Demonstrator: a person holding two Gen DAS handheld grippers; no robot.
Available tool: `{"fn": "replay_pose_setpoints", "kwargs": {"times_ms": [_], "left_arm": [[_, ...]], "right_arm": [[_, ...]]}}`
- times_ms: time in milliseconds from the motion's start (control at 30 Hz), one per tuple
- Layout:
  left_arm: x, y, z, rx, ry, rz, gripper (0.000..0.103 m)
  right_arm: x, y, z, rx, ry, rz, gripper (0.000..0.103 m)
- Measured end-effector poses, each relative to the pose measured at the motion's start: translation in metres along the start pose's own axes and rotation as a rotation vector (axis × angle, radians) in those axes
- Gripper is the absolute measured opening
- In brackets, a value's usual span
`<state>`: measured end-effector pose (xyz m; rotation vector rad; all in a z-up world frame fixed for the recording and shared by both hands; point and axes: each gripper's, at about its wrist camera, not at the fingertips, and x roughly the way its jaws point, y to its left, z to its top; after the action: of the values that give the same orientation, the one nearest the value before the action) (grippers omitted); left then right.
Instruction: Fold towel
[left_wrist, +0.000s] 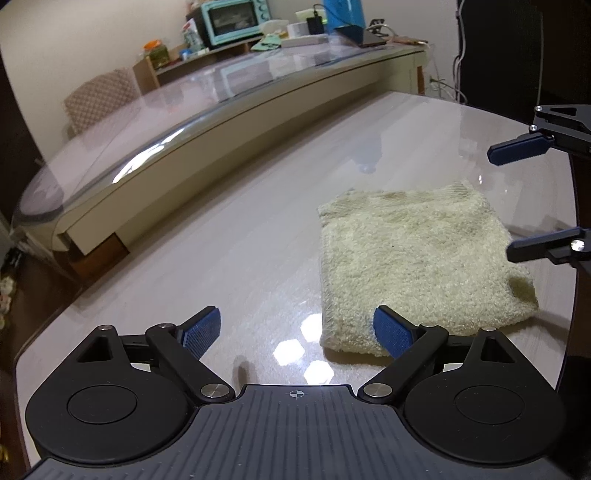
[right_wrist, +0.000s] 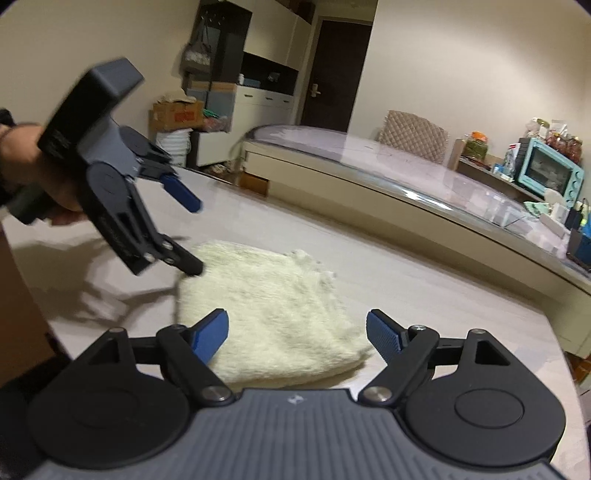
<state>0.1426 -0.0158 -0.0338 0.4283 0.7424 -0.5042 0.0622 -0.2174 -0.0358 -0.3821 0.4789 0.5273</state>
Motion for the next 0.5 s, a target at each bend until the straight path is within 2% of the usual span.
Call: {"fn": "replay_pose_setpoints", "kwargs": {"times_ms": [233,500], "left_arm": [[-0.008,0.001,0.0,-0.033,0.0,-0.005,0.098],[-0.01,0.002,-0.004,-0.019,0.007,0.02,0.099]], "right_arm": [[0.012,-0.006,-0.004,-0.002,0.022,-0.011,0.087],[0.021,-0.003,-0.013,-0.039,0.066,-0.018,0.09]]}}
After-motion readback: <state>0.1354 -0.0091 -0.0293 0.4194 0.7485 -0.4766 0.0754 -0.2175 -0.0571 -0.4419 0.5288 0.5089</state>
